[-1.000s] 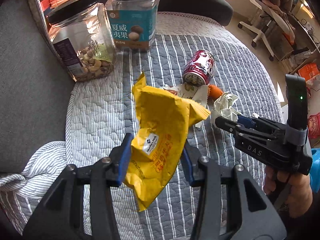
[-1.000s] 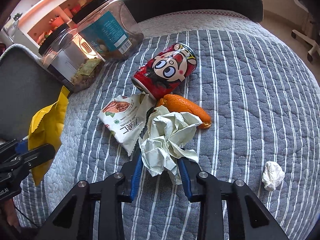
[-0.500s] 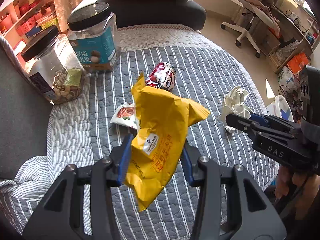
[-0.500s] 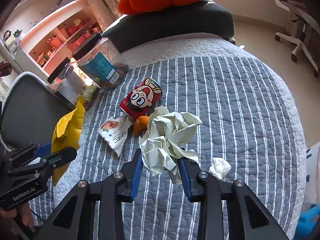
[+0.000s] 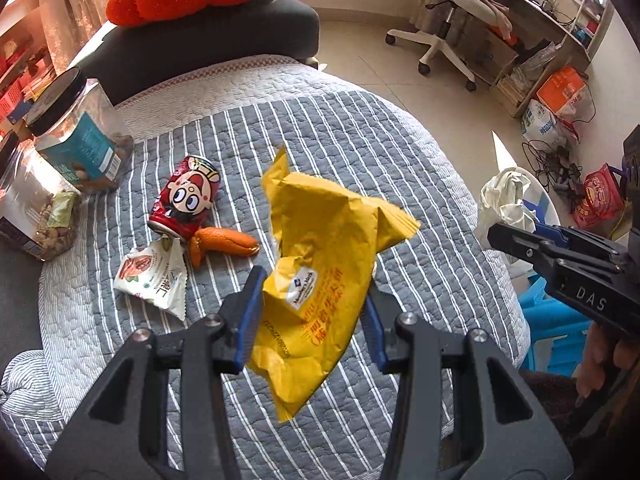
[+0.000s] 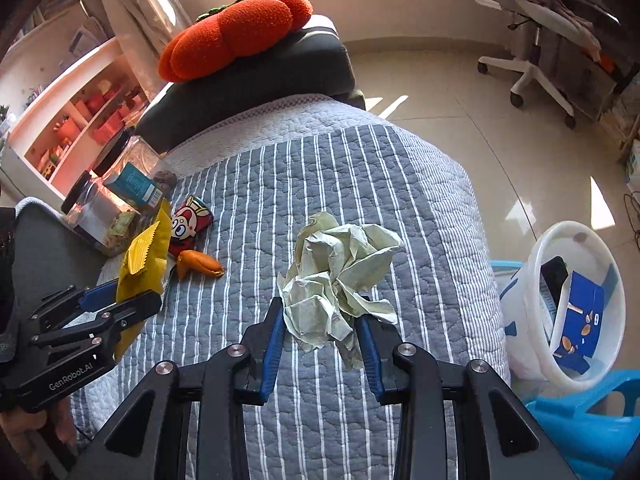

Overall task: Collect trash
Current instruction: 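Carry the yellow bag and crumpled paper to the bucket and release both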

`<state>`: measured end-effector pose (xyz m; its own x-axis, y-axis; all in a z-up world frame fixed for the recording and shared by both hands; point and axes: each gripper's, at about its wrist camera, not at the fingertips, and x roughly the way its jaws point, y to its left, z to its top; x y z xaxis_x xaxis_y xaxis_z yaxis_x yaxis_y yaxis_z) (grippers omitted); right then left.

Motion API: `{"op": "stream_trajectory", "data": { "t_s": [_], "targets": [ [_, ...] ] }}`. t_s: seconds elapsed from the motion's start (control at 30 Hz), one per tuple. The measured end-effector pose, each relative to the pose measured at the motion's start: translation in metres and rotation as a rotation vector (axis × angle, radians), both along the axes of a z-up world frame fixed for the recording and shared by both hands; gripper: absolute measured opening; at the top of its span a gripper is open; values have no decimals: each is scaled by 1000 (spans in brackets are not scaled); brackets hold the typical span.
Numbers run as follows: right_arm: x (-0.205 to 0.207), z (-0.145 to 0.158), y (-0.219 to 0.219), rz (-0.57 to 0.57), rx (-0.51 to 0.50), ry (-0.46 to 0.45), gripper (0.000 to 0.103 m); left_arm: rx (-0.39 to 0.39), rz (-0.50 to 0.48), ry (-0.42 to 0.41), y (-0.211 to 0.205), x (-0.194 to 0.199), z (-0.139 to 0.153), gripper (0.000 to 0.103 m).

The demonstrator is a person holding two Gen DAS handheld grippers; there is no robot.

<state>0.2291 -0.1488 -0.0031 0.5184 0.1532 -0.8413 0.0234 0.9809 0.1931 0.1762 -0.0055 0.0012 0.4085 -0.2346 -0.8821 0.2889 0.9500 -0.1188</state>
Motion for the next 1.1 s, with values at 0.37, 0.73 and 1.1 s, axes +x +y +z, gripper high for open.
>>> {"op": "stream_trajectory", "data": {
  "t_s": [0.37,0.73,1.1],
  "targets": [
    [-48,12,-116,-200,8,14,36,-28,-141,-36,-90,-13,1,46],
    [-102,10,-211,-351,5,27,36,-96,-243,-10,-176,-18,-5,46],
    [-134,7,-272,-436,31,29,36,-263,-322,34,-261,1,-12,46]
  ]
}}
